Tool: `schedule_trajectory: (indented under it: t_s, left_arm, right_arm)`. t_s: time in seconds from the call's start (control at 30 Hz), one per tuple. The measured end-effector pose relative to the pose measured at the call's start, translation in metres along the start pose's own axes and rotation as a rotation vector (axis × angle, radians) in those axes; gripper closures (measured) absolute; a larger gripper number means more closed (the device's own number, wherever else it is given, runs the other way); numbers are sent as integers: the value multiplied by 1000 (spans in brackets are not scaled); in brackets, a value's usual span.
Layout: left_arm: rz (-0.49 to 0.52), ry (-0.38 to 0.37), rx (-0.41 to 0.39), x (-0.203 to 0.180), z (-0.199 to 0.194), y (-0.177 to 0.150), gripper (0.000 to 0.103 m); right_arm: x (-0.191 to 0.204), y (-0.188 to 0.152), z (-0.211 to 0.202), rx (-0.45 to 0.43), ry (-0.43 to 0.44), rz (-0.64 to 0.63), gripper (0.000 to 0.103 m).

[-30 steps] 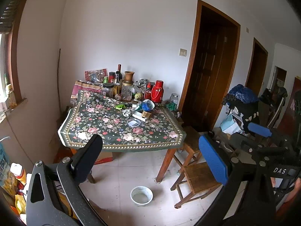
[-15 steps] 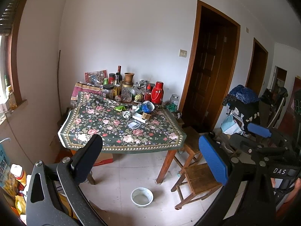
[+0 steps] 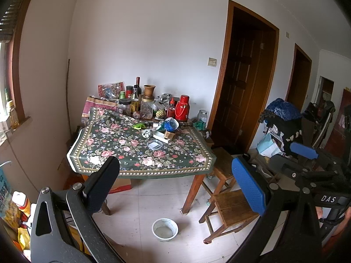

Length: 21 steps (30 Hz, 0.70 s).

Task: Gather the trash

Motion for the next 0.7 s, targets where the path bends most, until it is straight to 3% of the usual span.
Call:
schedule_trajectory:
  t_s: [0.7]
  left_arm:
    - [0,13,-7,-5,1,2,0]
  right_arm:
    - [-6,4,-7,-14,16,-8,9]
Point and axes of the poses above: each gripper's, at about its wrist camera, not at the fingertips, and z roughly the way its jaws point, x to its left, y to its top, the point moved 4 cm from there along z, roughly the way its jaws point, and after that the axes turned 6 degrees about y, right-handed, at the moved point
